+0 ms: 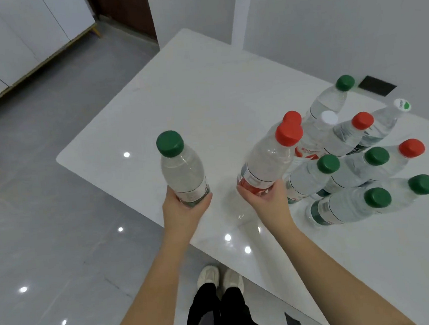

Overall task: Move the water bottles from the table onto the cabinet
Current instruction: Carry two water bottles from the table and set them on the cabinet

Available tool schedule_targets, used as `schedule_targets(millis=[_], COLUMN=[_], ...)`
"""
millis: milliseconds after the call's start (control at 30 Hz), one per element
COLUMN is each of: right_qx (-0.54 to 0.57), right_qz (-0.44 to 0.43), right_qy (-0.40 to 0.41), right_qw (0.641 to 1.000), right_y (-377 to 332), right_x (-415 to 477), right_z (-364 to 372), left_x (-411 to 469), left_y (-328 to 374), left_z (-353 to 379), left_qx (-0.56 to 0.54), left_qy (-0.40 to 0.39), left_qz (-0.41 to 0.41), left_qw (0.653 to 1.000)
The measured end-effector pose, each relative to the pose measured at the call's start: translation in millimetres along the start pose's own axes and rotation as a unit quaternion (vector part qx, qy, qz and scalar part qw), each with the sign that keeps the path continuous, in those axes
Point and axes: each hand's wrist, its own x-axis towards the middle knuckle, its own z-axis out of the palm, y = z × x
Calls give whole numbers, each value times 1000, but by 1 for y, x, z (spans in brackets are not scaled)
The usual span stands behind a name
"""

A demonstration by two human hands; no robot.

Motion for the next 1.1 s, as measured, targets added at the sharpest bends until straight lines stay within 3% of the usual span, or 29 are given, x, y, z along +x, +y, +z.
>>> schedule_targets(millis=[167, 400, 833, 1100], right_qx=[26, 43, 112, 106], right_qz=[-84, -145, -148, -153], right_qy=[-46, -90, -83, -79], right_qw=[995, 984, 979, 979], right_y=[-87, -161, -241, -271], right_x=[-6, -21, -34, -16], right_z=[2, 45, 253, 345], left_x=[-17, -17, 74, 133], left_y=[61, 108, 138, 140], left_z=[-28, -80, -296, -378], left_qx=[-39, -105, -88, -92], left_qy=[50, 87, 125, 141], left_qz=[87, 131, 182, 185], left_qw=[994, 982, 971, 968])
